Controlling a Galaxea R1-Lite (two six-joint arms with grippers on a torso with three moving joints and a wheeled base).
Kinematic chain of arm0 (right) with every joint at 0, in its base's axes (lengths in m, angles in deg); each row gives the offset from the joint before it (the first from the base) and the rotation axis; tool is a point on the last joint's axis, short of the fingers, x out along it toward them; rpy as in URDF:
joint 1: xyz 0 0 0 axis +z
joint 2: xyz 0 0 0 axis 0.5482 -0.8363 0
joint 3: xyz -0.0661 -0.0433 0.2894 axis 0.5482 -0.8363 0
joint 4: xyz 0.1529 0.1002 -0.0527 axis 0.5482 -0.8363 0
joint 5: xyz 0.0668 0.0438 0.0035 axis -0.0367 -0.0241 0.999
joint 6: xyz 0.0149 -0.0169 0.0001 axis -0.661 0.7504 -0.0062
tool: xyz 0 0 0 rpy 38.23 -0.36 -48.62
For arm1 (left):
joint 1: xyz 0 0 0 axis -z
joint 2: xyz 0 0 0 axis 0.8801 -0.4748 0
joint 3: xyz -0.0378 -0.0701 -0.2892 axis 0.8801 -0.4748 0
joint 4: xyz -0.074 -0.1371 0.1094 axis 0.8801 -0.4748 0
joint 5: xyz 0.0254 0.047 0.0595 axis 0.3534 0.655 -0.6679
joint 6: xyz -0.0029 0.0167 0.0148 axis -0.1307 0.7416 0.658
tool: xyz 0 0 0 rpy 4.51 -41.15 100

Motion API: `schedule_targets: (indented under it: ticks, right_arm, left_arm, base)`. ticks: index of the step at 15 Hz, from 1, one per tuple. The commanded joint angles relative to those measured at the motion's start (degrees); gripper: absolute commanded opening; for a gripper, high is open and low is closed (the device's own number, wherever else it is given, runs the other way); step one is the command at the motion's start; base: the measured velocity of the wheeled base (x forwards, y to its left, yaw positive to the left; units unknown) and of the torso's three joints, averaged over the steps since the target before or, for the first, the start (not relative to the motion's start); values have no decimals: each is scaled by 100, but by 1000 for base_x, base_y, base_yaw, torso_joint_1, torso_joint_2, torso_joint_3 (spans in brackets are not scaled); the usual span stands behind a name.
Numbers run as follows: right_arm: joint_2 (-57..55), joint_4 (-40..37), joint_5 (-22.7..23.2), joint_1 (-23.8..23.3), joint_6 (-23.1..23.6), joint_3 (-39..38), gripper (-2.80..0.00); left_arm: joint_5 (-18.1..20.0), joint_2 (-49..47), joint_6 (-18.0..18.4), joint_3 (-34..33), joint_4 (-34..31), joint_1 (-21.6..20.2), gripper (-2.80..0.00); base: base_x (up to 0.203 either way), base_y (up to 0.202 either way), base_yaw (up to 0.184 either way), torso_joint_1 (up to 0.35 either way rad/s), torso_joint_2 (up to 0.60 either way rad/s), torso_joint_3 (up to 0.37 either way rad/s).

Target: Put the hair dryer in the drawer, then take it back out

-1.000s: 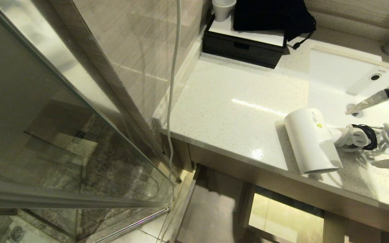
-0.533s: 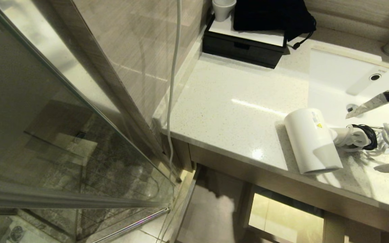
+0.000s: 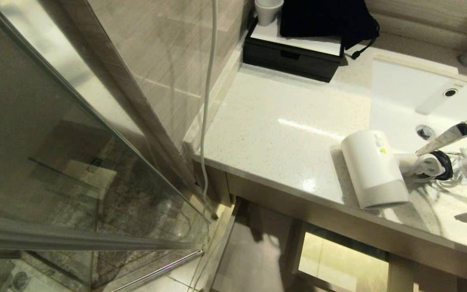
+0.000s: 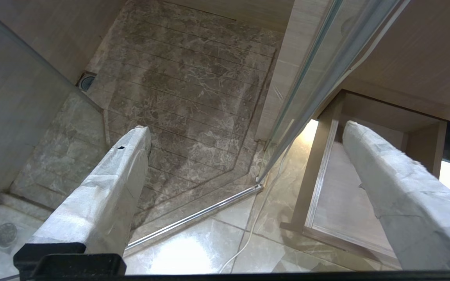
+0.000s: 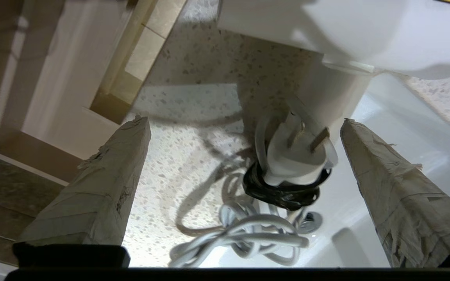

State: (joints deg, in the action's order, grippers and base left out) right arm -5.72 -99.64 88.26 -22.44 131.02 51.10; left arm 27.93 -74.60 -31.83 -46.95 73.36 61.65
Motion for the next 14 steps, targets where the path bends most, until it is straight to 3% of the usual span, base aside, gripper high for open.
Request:
schedule_targets:
  ticks: [1, 7, 10, 14]
  right_arm:
    - [-33, 7, -161, 304, -338, -97, 0]
    - [-169, 391, -318, 423, -562, -293, 0]
    - [-201, 737, -600, 423, -1023, -296, 0]
    - [-216, 832, -633, 432, -1293, -372, 0]
  left_arm:
    - [1, 0, -1, 0, 1, 0, 0]
    - [1, 0, -1, 0, 1, 0, 0]
    - [1, 0, -1, 0, -8, 0, 0]
    - [1, 0, -1, 0, 1, 0, 0]
  base:
    - [0, 0, 0, 0, 0, 0]
    - [0, 0, 0, 0, 0, 0]
    - [0, 0, 0, 0, 0, 0]
    - [0, 0, 0, 0, 0, 0]
